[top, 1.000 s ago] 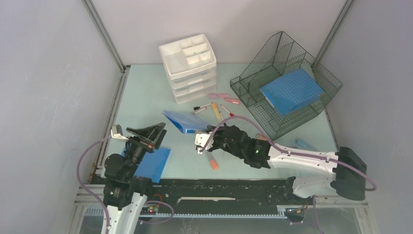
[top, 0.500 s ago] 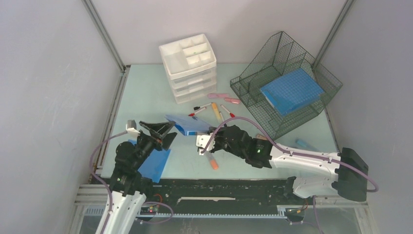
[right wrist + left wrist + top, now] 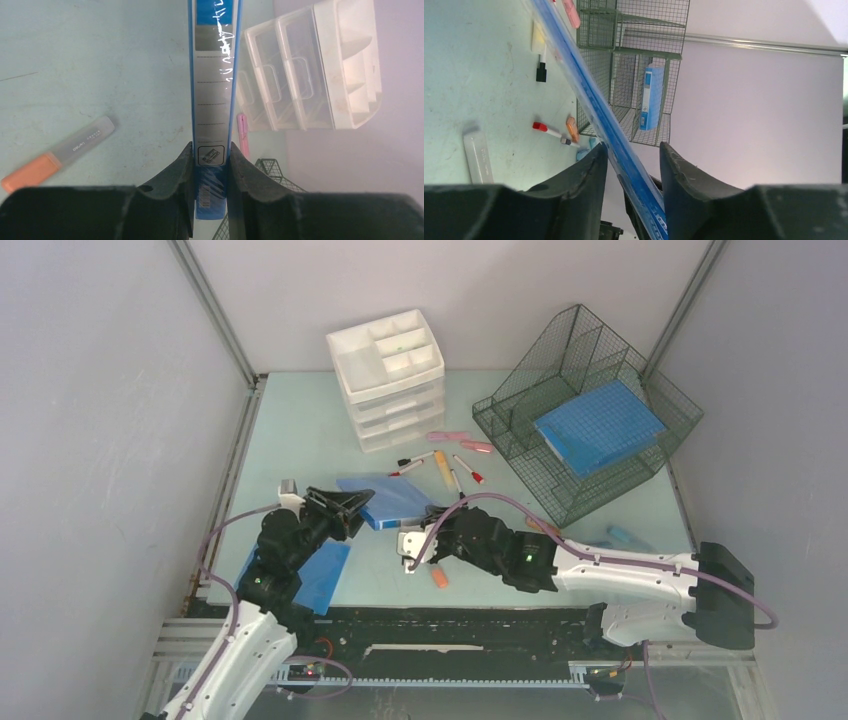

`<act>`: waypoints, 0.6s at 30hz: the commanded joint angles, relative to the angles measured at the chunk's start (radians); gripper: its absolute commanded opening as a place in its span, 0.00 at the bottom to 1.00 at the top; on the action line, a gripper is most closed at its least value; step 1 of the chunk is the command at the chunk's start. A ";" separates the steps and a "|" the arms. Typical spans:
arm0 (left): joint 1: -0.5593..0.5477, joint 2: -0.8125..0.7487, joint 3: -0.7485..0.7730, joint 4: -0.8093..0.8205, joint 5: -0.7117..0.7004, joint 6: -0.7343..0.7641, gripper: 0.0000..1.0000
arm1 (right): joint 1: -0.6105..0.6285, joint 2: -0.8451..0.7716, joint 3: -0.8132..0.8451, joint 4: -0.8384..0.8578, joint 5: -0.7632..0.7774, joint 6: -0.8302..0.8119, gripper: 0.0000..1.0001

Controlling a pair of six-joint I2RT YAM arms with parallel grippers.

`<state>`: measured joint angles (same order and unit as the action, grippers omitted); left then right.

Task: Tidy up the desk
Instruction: Place the folder in the storage box.

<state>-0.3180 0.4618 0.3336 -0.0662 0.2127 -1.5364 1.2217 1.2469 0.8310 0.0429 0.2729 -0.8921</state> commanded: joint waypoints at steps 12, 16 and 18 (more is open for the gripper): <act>-0.003 -0.042 -0.001 0.128 0.026 0.074 0.00 | 0.036 -0.047 0.043 -0.037 -0.068 -0.047 0.20; -0.003 -0.099 -0.018 0.149 0.007 0.087 0.00 | 0.036 -0.050 0.058 -0.140 -0.119 -0.055 0.55; -0.003 -0.125 -0.025 0.152 0.004 0.092 0.00 | 0.036 -0.052 0.086 -0.219 -0.163 -0.056 0.70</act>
<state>-0.3187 0.3908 0.3058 -0.0196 0.2302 -1.4902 1.2438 1.2240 0.8448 -0.0544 0.2199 -0.9550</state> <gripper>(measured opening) 0.012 0.592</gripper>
